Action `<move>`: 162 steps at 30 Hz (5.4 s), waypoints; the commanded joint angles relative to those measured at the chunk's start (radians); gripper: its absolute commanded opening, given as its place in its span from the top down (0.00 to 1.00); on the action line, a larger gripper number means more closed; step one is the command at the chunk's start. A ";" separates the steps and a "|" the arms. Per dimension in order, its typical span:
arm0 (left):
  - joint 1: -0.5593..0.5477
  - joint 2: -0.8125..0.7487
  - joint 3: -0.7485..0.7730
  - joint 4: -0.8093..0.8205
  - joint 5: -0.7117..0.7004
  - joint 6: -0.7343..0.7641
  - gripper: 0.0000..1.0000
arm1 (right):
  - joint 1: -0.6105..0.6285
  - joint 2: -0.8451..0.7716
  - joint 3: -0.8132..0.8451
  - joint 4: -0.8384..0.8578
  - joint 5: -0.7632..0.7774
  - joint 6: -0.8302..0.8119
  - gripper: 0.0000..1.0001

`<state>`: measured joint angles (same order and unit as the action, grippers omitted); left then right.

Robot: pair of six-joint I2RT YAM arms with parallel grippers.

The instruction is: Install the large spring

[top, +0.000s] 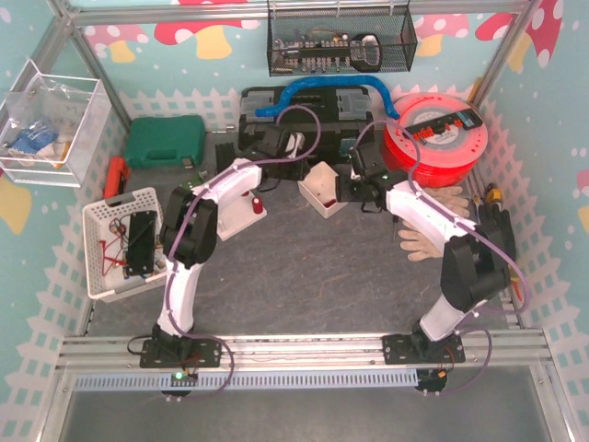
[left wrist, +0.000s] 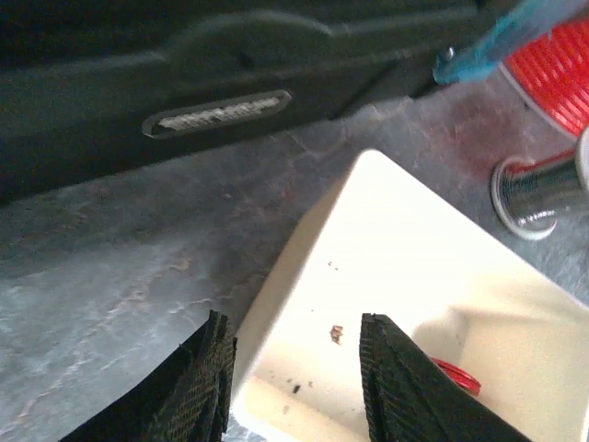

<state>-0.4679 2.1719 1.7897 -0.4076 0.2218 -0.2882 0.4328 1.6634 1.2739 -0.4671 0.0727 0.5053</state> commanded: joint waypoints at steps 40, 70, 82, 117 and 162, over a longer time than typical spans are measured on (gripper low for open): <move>-0.133 -0.149 -0.282 0.011 -0.218 -0.287 1.00 | -0.009 0.160 0.197 -0.046 -0.045 0.042 0.53; -0.135 -0.095 -0.192 0.029 -0.168 -0.297 1.00 | 0.002 0.531 0.311 0.115 -0.306 0.128 0.46; -0.131 -0.073 -0.184 0.029 -0.169 -0.317 0.99 | 0.004 0.696 0.419 -0.104 -0.114 0.105 0.51; 0.161 -0.493 -0.298 -0.038 0.147 -0.353 0.49 | -0.022 0.229 0.305 0.229 -0.530 -0.551 0.92; 0.121 -0.524 -0.378 -0.030 0.544 -0.269 0.57 | 0.169 0.045 -0.034 0.764 -0.669 -0.871 0.97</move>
<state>-0.3336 1.6333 1.4059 -0.4591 0.7303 -0.5434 0.5785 1.6978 1.2465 0.2066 -0.5396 -0.3477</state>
